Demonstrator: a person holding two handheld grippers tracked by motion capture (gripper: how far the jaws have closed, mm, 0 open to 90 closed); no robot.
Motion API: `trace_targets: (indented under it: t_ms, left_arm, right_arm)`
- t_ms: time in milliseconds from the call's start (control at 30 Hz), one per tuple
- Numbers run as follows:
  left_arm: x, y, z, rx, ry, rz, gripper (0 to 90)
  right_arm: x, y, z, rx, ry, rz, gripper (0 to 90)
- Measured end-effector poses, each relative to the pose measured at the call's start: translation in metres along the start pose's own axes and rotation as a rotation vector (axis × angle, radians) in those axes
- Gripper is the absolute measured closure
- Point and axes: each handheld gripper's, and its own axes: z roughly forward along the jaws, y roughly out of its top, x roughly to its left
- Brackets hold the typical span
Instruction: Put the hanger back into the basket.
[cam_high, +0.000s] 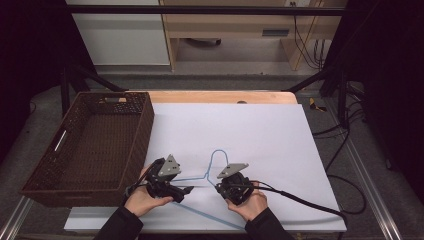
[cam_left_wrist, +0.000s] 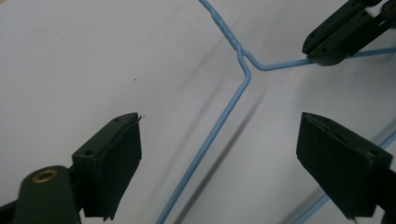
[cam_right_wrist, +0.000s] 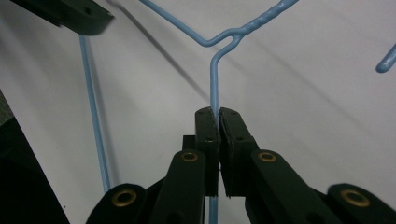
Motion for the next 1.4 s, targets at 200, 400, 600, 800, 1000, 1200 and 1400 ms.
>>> trace_targets:
  t_ms: [200, 400, 600, 800, 1000, 1200, 1400]
  left_arm:
    - [0.002, 0.001, 0.015, 0.077, 0.012, 0.057, 24.0]
    - [-0.001, 0.003, 0.021, 0.104, 0.022, 0.104, 39.3]
    - [-0.007, 0.004, 0.026, 0.122, 0.04, 0.179, 53.7]
    - [-0.012, 0.007, 0.03, 0.148, 0.047, 0.244, 65.4]
    - [-0.015, 0.011, 0.034, 0.187, 0.078, 0.293, 75.7]
    - [-0.016, 0.011, 0.033, 0.179, 0.085, 0.311, 79.7]
    - [-0.02, 0.012, 0.031, 0.193, 0.102, 0.356, 80.9]
  right_arm:
    - [0.0, 0.0, -0.001, -0.004, 0.002, -0.007, 87.4]
    - [0.0, 0.0, -0.001, -0.007, 0.005, -0.011, 87.4]
    - [-0.001, 0.0, -0.001, -0.005, 0.009, -0.013, 87.4]
    - [-0.001, 0.0, -0.001, -0.003, 0.011, -0.021, 87.4]
    - [-0.001, 0.001, -0.002, -0.001, 0.015, -0.022, 87.4]
    - [-0.001, 0.001, -0.002, 0.003, 0.018, -0.018, 87.4]
    - [-0.001, 0.001, -0.003, 0.005, 0.029, -0.017, 87.3]
